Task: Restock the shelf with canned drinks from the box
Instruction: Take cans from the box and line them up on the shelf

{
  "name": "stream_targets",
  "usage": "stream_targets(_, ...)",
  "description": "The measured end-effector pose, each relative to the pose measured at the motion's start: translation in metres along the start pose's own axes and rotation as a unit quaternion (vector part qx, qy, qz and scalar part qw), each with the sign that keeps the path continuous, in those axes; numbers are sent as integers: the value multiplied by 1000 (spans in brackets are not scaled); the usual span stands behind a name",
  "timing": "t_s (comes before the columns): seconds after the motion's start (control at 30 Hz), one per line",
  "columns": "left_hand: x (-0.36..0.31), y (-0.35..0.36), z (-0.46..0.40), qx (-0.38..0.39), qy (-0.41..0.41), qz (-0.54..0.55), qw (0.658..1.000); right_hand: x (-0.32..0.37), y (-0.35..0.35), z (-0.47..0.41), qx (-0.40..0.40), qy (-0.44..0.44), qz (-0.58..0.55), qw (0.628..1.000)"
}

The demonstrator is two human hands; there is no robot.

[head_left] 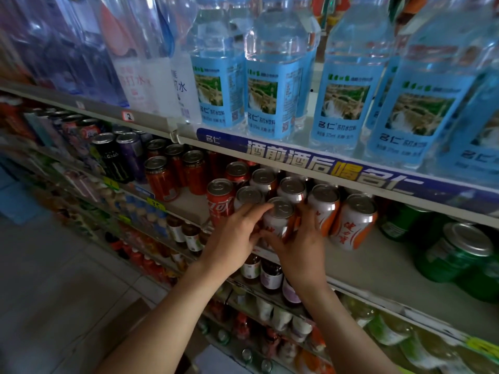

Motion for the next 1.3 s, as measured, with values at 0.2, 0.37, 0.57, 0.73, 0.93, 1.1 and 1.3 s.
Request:
stream_targets(0.2, 5, -7, 2, -25, -7, 51, 998, 34, -31, 17, -66, -52, 30, 996)
stream_targets(0.37, 42, -25, 35, -57, -100, 98, 988, 94, -30, 51, -41, -179, -71, 980)
stream_targets(0.57, 197, -6, 206, -44, -417, 96, 903, 56, 127, 122, 320, -52, -95, 941)
stream_targets(0.73, 284, -15, 353, 7, -589, 59, 806, 6, 256, 201, 486, -34, 13, 873)
stream_targets(0.93, 364, -6, 469, 48, -693, 77, 715, -54, 386, 304, 622, 94, 97, 772)
stream_targets(1.1, 467, 56, 572, 45, -746, 87, 658, -142, 507, 405, 637, 161, 123, 744)
stream_targets(1.3, 603, 159, 682, 128, -702, -99, 694, -287, 683, 522, 656, 105, 169, 728)
Point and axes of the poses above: each hand's wrist, its own z-axis away from the middle knuckle, its own y-axis out of the palm, x = y × z, the point moved 9 cm from there along -z, towards the middle knuckle, and after that the axes turned 8 degrees about -x, right-handed, at the moved point
